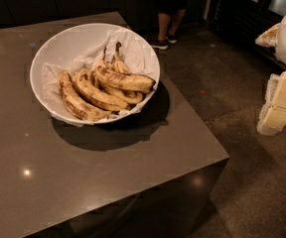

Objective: Pick banana from white bowl

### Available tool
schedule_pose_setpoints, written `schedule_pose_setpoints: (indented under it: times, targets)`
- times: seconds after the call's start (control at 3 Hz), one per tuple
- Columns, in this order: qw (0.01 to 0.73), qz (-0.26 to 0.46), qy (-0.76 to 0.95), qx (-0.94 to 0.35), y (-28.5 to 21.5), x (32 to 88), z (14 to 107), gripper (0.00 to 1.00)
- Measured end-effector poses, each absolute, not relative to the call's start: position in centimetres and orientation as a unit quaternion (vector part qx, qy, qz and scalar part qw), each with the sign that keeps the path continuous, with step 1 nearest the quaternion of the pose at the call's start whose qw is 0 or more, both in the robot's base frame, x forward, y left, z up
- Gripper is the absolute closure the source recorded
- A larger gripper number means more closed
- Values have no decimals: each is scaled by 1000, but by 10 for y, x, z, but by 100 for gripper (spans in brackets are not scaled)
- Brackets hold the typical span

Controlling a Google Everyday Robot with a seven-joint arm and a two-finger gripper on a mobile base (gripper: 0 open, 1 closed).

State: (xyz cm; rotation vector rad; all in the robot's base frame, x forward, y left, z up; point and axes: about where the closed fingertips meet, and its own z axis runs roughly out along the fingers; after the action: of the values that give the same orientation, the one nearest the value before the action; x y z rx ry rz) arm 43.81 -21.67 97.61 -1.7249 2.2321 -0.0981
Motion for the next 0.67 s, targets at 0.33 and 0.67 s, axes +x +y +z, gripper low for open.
schedule_pose_setpoints:
  times: [0.33,0.67]
  targets:
    - [159,-34,781,-603,-217,438,976,0]
    - [151,-44,795,-586,-212,440,982,0]
